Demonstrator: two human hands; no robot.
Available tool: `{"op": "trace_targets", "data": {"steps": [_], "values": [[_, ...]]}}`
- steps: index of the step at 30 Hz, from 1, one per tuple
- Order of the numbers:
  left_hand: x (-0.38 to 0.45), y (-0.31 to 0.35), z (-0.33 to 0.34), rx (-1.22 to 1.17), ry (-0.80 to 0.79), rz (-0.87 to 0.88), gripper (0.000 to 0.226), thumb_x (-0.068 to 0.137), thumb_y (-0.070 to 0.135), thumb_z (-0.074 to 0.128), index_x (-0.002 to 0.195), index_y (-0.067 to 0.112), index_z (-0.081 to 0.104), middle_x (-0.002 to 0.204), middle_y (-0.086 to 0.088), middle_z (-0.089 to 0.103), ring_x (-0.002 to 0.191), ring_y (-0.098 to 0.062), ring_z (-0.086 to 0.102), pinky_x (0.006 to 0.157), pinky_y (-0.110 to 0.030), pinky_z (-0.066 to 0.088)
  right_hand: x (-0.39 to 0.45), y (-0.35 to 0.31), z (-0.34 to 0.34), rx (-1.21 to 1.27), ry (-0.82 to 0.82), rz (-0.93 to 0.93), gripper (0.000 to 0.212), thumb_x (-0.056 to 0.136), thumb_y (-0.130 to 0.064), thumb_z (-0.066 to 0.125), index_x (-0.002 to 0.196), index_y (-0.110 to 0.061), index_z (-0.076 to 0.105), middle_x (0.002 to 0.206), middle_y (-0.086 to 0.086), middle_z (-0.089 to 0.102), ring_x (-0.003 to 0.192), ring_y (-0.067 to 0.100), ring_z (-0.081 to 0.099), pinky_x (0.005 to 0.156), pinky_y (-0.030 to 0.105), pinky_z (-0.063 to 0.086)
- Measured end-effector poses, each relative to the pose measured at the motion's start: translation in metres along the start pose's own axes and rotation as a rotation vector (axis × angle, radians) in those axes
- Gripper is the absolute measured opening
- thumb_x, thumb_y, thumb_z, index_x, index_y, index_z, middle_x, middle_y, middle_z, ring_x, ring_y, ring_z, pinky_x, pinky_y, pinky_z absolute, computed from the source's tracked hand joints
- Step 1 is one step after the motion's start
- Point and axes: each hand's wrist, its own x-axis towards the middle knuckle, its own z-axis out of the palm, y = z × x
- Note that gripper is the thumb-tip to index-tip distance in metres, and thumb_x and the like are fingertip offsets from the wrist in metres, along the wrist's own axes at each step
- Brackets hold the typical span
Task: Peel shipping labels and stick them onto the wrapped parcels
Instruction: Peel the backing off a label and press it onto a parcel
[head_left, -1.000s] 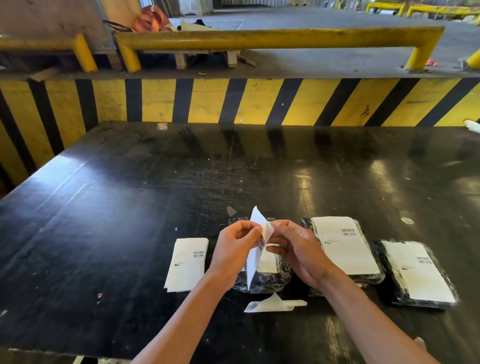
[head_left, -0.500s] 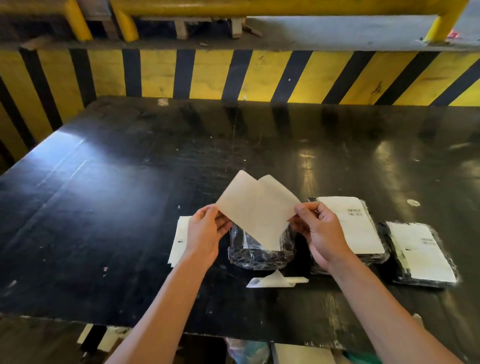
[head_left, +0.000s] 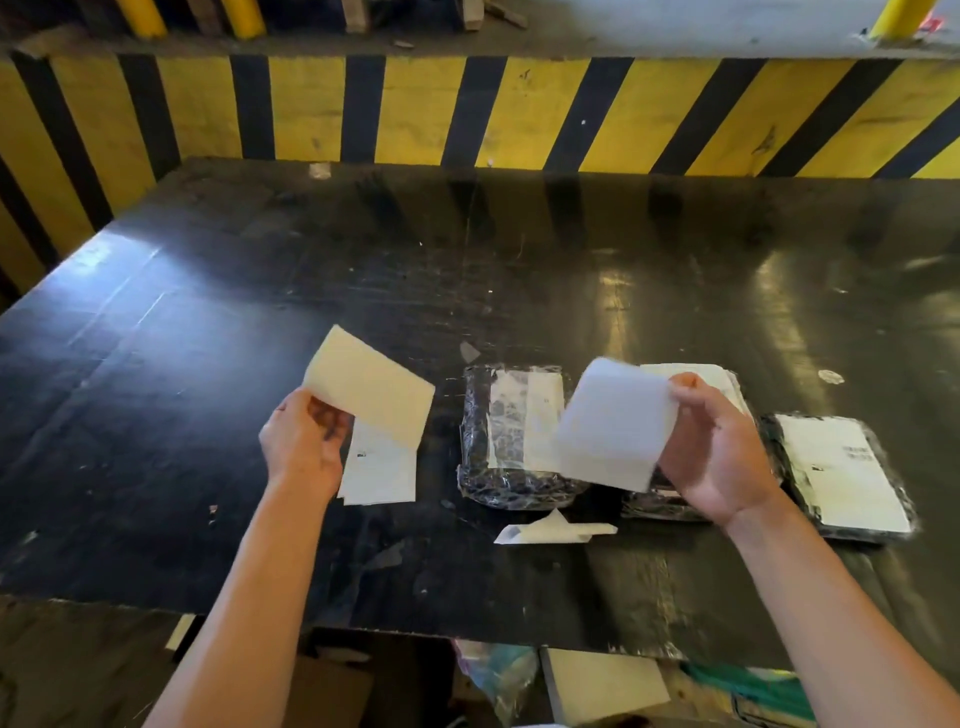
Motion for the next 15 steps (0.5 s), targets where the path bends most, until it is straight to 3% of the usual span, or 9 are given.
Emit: {"op": "trace_targets", "data": {"steps": [3,7,11,15], "values": [[-0.001,-0.001,-0.004,0.040,-0.088,0.051,0.009,0.096,0.018,0.058,0.103,0.013,0.063,0.094,-0.004,0.071,0.089,-0.018,0.070,0.075,-0.032,0.057,-0.007,0.013,-0.005,-0.295,-0.136,0.114,0.014,0.089,-0.022,0.058,0.076,-0.019,0.055,0.097,0.007,0.054,0.092,0.024,0.056,0.069,0.031,0.050],[-0.013,-0.005,0.001,0.151,-0.172,0.113,0.006,0.097,0.023,0.059,0.096,0.020,0.063,0.098,-0.006,0.068,0.095,-0.022,0.067,0.085,-0.034,0.056,-0.012,0.051,-0.011,-0.931,-0.286,0.117,0.005,0.092,-0.025,0.067,0.095,-0.022,0.064,0.091,0.008,0.061,0.081,0.013,0.058,0.076,0.027,0.049],[-0.032,-0.010,0.011,0.195,-0.237,0.133,0.009,0.100,0.024,0.054,0.095,0.022,0.060,0.105,-0.005,0.066,0.098,-0.021,0.065,0.090,-0.035,0.056,-0.021,0.100,-0.013,-1.093,-0.340,0.153,0.006,0.094,-0.024,0.065,0.097,-0.029,0.065,0.096,-0.009,0.065,0.089,0.002,0.059,0.081,0.020,0.047],[-0.042,-0.015,0.015,0.200,-0.283,0.104,0.011,0.101,0.021,0.051,0.095,0.019,0.060,0.106,-0.008,0.066,0.095,-0.022,0.065,0.087,-0.035,0.056,-0.025,0.141,-0.030,-1.169,-0.275,0.119,0.014,0.095,-0.018,0.063,0.091,-0.031,0.064,0.090,-0.012,0.067,0.086,0.000,0.061,0.077,0.022,0.049]]}}
